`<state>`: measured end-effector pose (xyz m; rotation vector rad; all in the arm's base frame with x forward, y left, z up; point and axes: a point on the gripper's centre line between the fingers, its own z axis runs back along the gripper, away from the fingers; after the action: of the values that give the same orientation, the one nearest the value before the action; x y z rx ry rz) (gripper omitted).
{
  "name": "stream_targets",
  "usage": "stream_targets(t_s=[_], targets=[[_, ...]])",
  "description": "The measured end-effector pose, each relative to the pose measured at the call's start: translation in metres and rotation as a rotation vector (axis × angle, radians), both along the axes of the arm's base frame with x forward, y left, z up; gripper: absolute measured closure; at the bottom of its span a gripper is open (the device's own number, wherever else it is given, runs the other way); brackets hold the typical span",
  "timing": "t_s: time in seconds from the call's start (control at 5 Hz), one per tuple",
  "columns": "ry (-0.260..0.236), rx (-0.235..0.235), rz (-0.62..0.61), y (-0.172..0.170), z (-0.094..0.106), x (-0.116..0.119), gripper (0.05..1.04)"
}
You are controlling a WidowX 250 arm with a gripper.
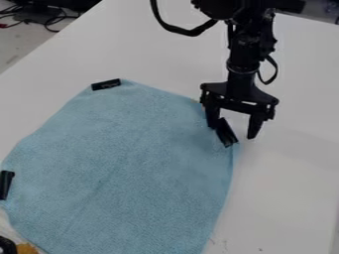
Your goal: Fold the cloth from top right to the middle
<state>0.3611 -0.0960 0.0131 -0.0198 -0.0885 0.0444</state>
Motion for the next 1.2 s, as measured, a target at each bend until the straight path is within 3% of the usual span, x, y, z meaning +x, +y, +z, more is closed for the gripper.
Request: stream_targets(t_s=[0.4,0.6,0.8,1.0,1.2], targets=[[-0.043,-0.053,0.001,0.000,-0.008,0.001,0.699],[-0.053,-0.059,-0.003,0.002,-0.008,0.002,0.888],[-0.026,-0.016,-0.003,0.007,-0.005,0.001,0.991],[-0.032,0.032,0.055,0.015,0.018,-0.003,1.009],[-0.152,0.082,0.203,0.035,0.057,-0.018,1.011]])
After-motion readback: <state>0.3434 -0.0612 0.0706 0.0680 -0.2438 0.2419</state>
